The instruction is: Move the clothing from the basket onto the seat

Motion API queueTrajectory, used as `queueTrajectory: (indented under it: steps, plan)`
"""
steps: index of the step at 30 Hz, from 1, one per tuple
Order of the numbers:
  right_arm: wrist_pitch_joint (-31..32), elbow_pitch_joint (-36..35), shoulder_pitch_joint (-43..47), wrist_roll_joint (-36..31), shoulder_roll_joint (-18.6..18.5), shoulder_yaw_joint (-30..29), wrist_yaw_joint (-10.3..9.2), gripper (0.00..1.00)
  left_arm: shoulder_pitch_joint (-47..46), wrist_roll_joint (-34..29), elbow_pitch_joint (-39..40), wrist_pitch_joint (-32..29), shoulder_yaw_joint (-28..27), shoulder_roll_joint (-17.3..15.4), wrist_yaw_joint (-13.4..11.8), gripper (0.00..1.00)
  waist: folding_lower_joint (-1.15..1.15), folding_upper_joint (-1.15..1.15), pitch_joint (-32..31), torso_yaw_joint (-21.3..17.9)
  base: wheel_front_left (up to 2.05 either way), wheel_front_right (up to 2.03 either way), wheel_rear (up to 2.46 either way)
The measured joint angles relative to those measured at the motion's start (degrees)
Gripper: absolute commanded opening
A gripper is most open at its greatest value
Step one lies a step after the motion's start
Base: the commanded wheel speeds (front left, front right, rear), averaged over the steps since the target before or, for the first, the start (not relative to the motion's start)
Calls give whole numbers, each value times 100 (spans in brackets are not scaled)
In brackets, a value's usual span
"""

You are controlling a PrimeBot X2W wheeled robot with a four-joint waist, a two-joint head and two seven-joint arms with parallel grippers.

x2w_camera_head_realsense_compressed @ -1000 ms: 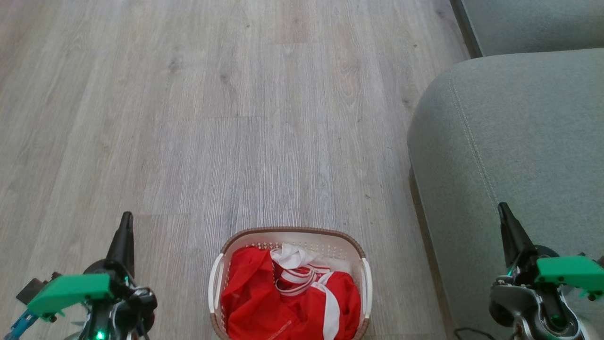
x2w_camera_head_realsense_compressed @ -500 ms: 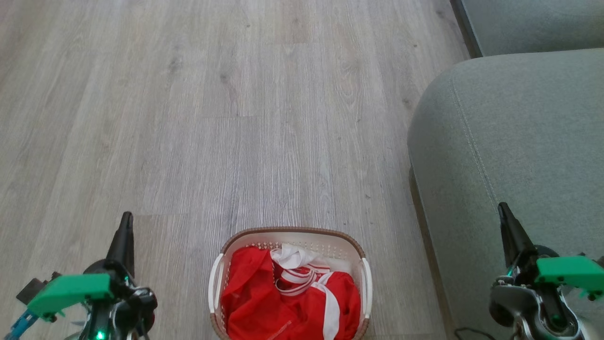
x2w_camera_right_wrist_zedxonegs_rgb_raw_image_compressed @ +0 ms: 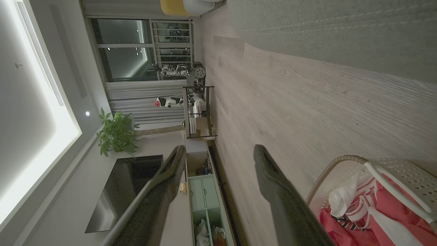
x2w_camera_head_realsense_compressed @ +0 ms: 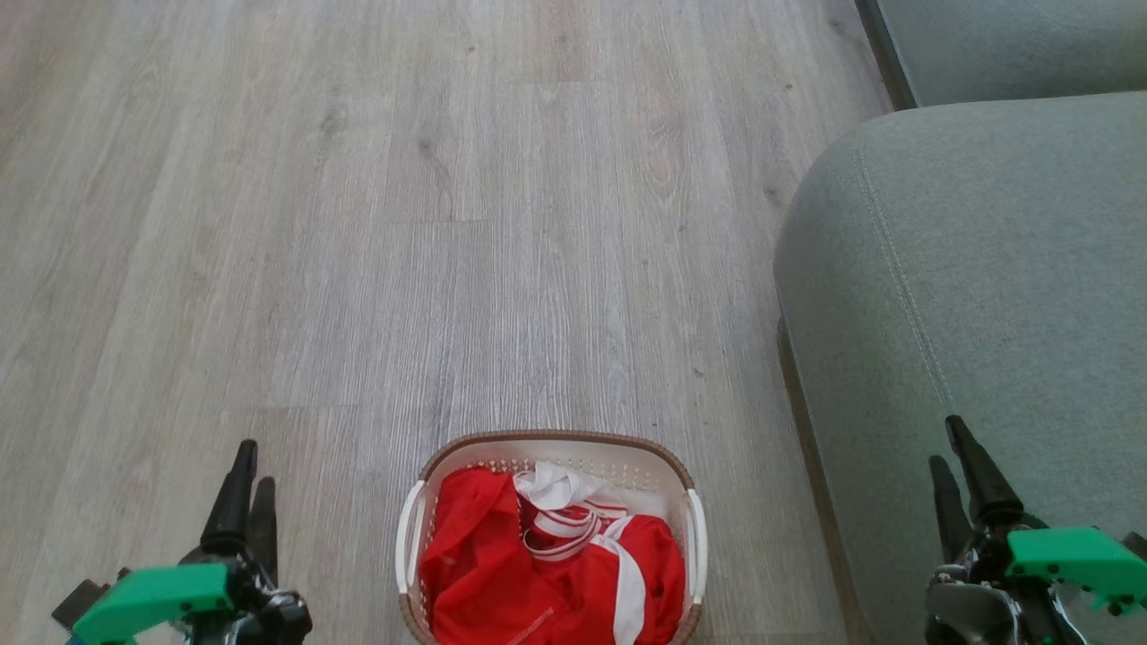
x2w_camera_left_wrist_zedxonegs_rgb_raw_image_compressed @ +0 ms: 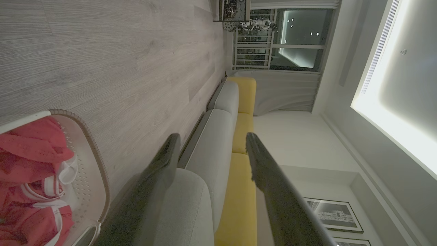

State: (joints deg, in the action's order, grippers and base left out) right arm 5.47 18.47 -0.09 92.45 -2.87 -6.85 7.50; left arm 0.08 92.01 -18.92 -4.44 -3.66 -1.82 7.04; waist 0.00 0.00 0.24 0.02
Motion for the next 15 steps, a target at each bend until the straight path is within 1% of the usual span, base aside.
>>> queueTrajectory:
  steps: [8, 15]
  plan:
    - [-127, -205, -10, -34, 0, 32, 0, 100, -7, -210, 133, 111, 108, -1, 0, 100, 0, 0, 6, 2, 0, 0, 0]
    - [-311, -371, -37, -377, -24, 216, 0, 100, -9, -619, 288, 260, 136, -1, 0, 100, 0, 0, 9, 3, 0, 0, 0]
